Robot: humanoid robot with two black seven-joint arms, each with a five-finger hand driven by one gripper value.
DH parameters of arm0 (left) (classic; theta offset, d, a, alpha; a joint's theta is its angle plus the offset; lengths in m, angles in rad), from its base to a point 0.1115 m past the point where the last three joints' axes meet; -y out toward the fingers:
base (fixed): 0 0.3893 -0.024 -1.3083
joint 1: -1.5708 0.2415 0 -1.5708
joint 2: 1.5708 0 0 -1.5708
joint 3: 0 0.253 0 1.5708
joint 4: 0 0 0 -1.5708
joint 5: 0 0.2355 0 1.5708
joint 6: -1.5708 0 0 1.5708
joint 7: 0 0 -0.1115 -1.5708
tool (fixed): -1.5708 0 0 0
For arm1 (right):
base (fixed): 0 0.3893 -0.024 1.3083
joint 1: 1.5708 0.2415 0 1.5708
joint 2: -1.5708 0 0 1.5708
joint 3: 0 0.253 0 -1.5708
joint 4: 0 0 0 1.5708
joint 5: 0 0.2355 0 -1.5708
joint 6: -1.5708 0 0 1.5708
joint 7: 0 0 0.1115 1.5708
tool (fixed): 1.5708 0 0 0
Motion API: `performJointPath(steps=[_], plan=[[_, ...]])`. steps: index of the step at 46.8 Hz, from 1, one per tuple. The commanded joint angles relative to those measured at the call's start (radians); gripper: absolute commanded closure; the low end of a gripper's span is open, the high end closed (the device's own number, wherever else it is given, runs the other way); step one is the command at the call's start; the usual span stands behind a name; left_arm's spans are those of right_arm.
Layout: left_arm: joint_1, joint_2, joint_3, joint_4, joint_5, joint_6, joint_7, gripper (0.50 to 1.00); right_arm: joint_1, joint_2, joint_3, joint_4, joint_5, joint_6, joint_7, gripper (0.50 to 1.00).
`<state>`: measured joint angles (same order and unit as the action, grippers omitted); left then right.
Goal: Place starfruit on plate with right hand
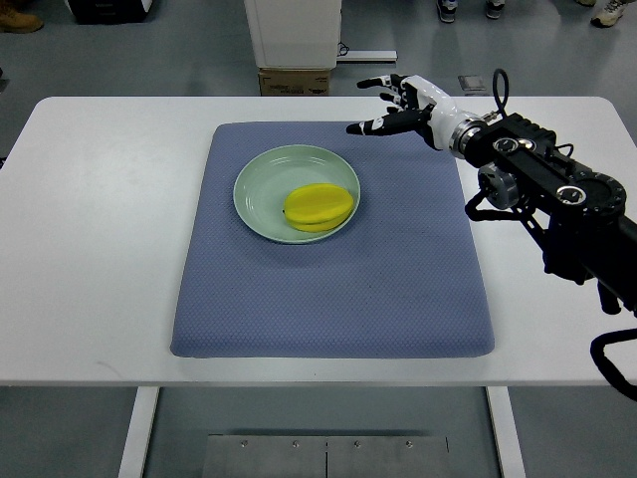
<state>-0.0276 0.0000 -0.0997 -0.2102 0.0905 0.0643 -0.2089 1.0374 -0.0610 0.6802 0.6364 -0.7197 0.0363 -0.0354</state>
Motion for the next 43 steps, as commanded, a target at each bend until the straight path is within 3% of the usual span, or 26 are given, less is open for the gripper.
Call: performJointPath(steps=[1,20,43], plan=[[0.000,0.000,0.000,0.000,0.000,0.000,0.000,0.500,-0.022,-0.006,0.030,0.000,0.026,-0.026,0.002,0.500],[0.000,0.000,0.000,0.000,0.000,0.000,0.000,0.500,-0.138,-0.019,0.214,0.000,0.059,-0.142,0.014,0.500],[0.000,0.000,0.000,0.000,0.000,0.000,0.000,0.500,-0.224,-0.017,0.412,0.012,0.062,-0.142,0.023,0.500]])
